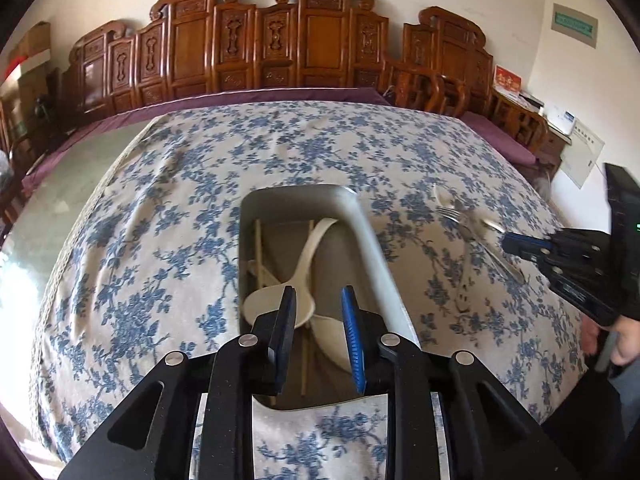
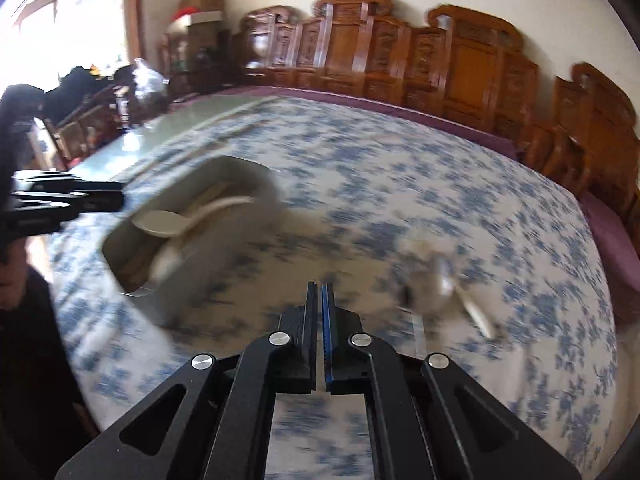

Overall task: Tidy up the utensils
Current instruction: 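Lower the large white spoon into the tray and open the right tool, then grasp a metal fork with the right tool while the left tool grasps a metal spoon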

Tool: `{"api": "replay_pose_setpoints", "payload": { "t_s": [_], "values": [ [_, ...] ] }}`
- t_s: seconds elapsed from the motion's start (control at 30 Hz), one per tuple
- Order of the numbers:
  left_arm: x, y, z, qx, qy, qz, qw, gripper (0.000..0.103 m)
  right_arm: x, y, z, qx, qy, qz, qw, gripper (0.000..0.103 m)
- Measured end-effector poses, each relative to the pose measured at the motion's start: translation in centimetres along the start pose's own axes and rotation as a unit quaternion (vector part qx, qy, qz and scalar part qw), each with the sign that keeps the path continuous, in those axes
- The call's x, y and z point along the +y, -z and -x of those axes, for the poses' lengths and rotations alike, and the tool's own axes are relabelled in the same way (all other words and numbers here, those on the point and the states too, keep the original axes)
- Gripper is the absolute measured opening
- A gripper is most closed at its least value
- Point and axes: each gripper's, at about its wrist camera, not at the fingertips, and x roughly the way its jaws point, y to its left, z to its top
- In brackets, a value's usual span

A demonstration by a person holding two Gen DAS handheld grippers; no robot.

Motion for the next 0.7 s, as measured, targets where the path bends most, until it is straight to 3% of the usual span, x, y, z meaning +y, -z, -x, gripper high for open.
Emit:
{"api": "replay_pose_setpoints", "payload": {
  "t_s": [0.2, 0.33, 0.47, 0.7],
  "values": [
    [-1.7, -0.6, -0.4, 0.008, 0.0, -0.018, 0.9998, 0.022, -4.4, 1.8, -3.4, 0.024, -0.002, -0.042, 0.999, 0.004],
    [-2.8, -0.9, -1.1, 0.015, -0.001, -0.033, 0.9993, 0.022, -5.5, 1.5, -4.2, 0.022, -0.009, -0.051, 0.998, 0.004],
    [-4.1, -1.6, -2.5, 0.02, 0.007, -0.038, 0.9991, 0.022, -6.0, 1.3, -4.9, 0.024, -0.011, -0.047, 0.999, 0.016],
    [-6.8, -2.4, -4.5, 0.027, 0.021, -0.059, 0.9976, 0.022, -7.2, 1.5, -5.7, 0.04, 0.002, -0.051, 0.998, 0.016]
  ]
}}
